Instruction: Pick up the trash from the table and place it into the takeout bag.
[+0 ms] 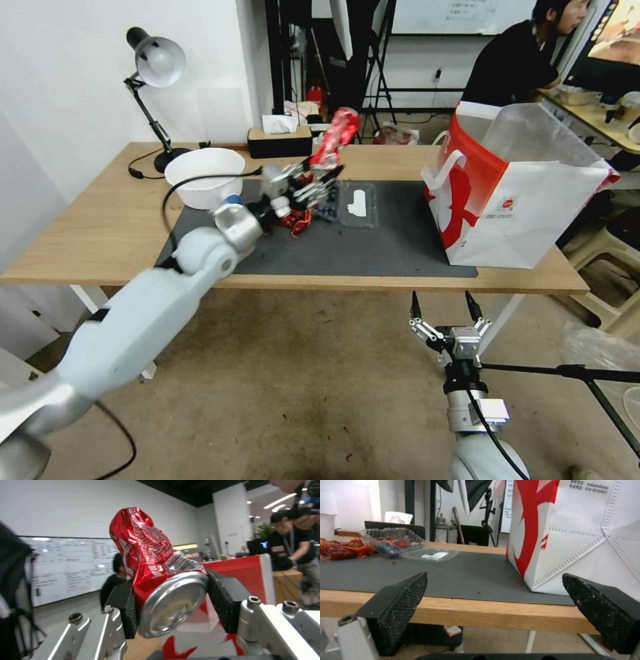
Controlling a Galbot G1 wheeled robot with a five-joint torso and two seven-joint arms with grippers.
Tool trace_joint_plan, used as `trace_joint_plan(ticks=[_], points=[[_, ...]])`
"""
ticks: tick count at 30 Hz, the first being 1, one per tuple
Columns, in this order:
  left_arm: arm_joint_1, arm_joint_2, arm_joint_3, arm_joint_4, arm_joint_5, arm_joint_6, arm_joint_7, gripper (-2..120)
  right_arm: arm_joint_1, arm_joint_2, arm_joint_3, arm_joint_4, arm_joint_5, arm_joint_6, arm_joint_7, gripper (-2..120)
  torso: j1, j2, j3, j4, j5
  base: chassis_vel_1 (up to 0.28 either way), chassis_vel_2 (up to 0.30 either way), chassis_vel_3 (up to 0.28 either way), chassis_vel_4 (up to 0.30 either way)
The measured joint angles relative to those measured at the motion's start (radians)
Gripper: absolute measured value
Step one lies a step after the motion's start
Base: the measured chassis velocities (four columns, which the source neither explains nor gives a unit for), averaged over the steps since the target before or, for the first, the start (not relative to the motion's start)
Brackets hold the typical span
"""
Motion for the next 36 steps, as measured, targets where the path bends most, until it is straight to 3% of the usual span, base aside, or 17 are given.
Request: trace_joint_plan(ticks=[4, 5, 7, 12, 16, 28, 36], points=[[-0.136, -0.046, 0.128, 0.047, -0.037, 0.007, -0.009, 45, 0.006, 0.005, 0.001, 0.000, -0.001, 0.000, 0.000, 100, 0.000, 0.000, 0.000, 0.0004, 0.0001, 0.000, 0.000, 0.000, 0.000], [-0.136, -0.046, 0.128, 0.047, -0.037, 0.007, -0.009, 45, 0.006, 0.005, 0.001, 0.000, -0.001, 0.000, 0.000, 100, 0.000, 0.000, 0.000, 0.0004, 0.0001, 0.000, 0.000, 0.000, 0.000], [-0.225, -0.109, 0.191, 0.095, -0.055, 0.010, -0.015, 45, 0.011, 0.013, 0.003, -0.001, -0.002, -0.001, 0.001, 100, 0.000, 0.000, 0.000, 0.0006, 0.0003, 0.000, 0.000, 0.000, 0.000], [-0.340, -0.209, 0.273, 0.178, -0.088, 0.014, -0.028, 45, 0.014, 0.019, 0.002, -0.002, -0.003, -0.001, 0.001, 100, 0.000, 0.000, 0.000, -0.0003, 0.0005, 0.000, 0.000, 0.000, 0.000], [-0.409, -0.266, 0.325, 0.237, -0.114, 0.018, -0.036, 45, 0.019, 0.021, 0.002, -0.003, -0.003, -0.002, 0.001, 100, 0.000, 0.000, 0.000, 0.0004, 0.0002, 0.000, 0.000, 0.000, 0.000], [-0.521, -0.377, 0.431, 0.366, -0.154, 0.026, -0.034, 45, 0.026, 0.026, 0.002, -0.009, -0.002, -0.003, 0.001, 100, 0.000, 0.000, 0.000, 0.0004, 0.0000, 0.000, 0.000, 0.000, 0.000], [-0.563, -0.512, 0.511, 0.485, -0.155, 0.020, -0.011, 45, 0.027, 0.034, 0.002, -0.013, -0.002, 0.000, 0.001, 100, 0.000, 0.000, 0.000, 0.0001, 0.0002, 0.000, 0.000, 0.000, 0.000]])
